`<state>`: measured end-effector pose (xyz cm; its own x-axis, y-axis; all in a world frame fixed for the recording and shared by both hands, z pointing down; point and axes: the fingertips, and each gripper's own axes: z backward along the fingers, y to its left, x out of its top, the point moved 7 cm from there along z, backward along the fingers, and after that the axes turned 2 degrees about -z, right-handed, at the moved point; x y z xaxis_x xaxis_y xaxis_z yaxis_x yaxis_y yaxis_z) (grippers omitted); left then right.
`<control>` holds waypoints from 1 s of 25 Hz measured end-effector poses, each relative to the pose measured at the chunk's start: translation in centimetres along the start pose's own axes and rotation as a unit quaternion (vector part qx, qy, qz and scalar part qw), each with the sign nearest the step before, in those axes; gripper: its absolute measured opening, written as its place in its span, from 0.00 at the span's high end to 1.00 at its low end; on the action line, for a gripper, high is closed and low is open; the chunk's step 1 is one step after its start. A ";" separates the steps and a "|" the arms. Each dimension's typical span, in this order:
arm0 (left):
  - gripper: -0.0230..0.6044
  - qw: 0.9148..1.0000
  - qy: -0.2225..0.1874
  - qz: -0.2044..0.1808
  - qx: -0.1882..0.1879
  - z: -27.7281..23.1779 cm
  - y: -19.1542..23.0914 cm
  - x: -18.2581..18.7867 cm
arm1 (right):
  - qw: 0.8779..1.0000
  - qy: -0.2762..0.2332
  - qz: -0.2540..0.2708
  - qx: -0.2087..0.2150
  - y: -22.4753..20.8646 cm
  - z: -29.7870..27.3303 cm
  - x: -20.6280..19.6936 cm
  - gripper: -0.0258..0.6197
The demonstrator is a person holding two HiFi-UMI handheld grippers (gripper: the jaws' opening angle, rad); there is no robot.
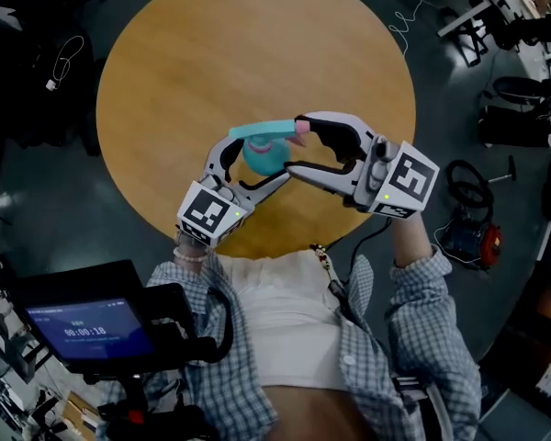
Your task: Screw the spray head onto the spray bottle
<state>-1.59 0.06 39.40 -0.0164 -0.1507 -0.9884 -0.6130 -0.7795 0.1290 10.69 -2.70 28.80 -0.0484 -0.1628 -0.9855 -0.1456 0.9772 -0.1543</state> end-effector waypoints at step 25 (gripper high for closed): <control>0.31 0.984 0.097 -0.099 0.109 -0.6 1.1 -1.5 | 0.977 0.043 0.085 -0.190 3.3 -4.9 0.3 0.77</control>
<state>-1.79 -0.89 41.09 0.2587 -0.1378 -0.9561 -0.7444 -0.6591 -0.1064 5.33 -0.16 28.33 -0.1835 -0.0286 -0.9826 -0.4833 0.8731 0.0648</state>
